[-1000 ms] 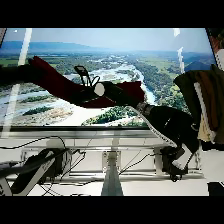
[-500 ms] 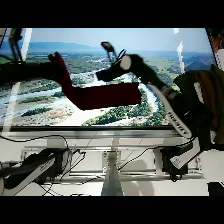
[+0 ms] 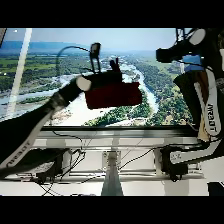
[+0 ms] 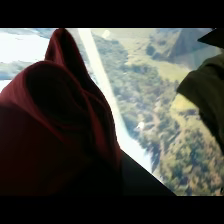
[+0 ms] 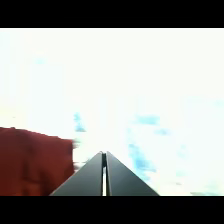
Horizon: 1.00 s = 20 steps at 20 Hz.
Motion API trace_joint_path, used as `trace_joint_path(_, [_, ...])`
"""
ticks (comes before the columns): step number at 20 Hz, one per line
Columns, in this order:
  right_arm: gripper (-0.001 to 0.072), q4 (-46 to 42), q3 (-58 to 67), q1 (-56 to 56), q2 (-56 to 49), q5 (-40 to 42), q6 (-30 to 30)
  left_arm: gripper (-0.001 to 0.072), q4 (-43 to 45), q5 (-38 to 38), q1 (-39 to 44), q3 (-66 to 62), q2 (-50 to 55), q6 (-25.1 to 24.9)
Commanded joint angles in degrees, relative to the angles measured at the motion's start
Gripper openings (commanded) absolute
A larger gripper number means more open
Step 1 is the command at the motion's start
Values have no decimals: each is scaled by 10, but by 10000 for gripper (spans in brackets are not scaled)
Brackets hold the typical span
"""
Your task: Fold the clothes and pants, and hang the long-sleeved shirts on hangers.
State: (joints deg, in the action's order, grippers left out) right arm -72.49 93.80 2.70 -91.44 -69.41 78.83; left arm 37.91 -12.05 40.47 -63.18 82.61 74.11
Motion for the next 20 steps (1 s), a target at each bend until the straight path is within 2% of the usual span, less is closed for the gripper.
trace_joint_path(1, [14, -4, -16, 67, 3, -8, -24, 23, -39, 169, 111, -19, 69, 41])
trace_joint_path(2, [13, -5, -30, 78, 3, -4, -37, 58, -39, 180, 123, -24, 78, 41])
trace_joint_path(3, [13, -4, -44, 88, 3, -3, -52, 338, -36, 184, 131, -24, 84, 41])
trace_joint_path(4, [13, -3, -63, 99, 3, -2, -66, 720, -34, 183, 132, -24, 88, 40])
trace_joint_path(7, [14, 31, -139, 138, 3, -9, -116, 716, -25, 132, 111, -24, 78, 39])
trace_joint_path(8, [14, 67, -169, 152, 3, -17, -151, 715, 12, 104, 97, -24, 69, 39])
trace_joint_path(10, [24, 191, -229, 177, 3, -42, -240, 713, 124, 19, 61, -24, 47, 39])
trace_joint_path(11, [171, 244, -258, 184, 3, -43, -258, 713, 177, -32, 39, -24, 34, 39])
trace_joint_path(12, [443, 281, -288, 184, 3, -34, -259, 712, 228, -79, 16, -24, 20, 39])
trace_joint_path(13, [630, 305, -315, 179, 3, -21, -258, 711, 270, -114, -5, -24, 7, 39])
trace_joint_path(14, [671, 319, -338, 170, 3, -3, -250, 711, 303, -139, -26, -24, -4, 39])
trace_joint_path(16, [671, 341, -375, 140, 3, 56, -173, 710, 308, -153, -58, -24, -18, 39])
trace_joint_path(20, [670, 360, -392, 49, -1, 124, -108, 709, 308, -155, -70, -24, -20, 39])
